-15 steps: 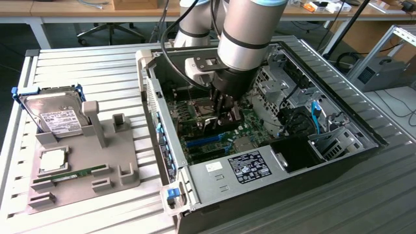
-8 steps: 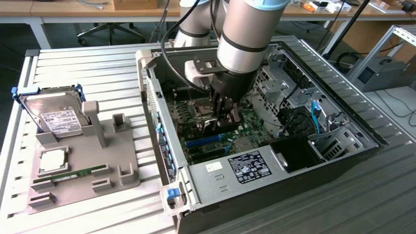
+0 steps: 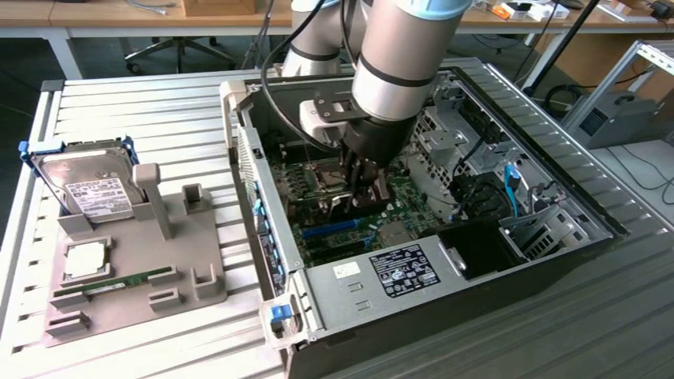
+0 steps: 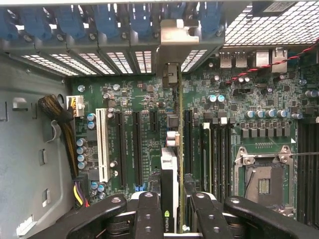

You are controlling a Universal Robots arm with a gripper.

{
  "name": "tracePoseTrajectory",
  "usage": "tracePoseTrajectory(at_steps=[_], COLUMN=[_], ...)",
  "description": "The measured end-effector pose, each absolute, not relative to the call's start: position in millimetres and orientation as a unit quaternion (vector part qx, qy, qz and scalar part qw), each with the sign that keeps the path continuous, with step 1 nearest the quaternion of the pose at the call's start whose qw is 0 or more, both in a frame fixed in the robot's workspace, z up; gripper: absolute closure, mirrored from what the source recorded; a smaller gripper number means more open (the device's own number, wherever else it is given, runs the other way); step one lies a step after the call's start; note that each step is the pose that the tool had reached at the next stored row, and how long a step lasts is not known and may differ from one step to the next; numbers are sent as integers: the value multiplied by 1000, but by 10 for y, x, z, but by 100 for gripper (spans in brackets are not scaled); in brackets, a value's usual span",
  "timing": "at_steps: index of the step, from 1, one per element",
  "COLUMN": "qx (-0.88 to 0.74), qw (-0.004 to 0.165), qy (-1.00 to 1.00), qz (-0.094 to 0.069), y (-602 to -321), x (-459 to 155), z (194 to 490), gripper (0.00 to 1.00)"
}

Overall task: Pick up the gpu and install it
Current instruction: 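Insert the gpu into the slot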

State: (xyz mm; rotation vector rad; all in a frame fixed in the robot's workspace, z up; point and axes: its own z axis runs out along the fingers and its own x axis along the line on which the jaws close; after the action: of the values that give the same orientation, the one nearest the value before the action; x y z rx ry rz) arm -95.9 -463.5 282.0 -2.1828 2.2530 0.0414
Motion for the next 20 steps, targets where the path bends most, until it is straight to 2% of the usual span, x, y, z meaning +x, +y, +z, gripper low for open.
tracePoseTrajectory(at_steps=[20], qx=[-696], qw=[2], qy=[718], qz=[13], y=[-4637], x=[-1018], z=[2782], gripper=[72])
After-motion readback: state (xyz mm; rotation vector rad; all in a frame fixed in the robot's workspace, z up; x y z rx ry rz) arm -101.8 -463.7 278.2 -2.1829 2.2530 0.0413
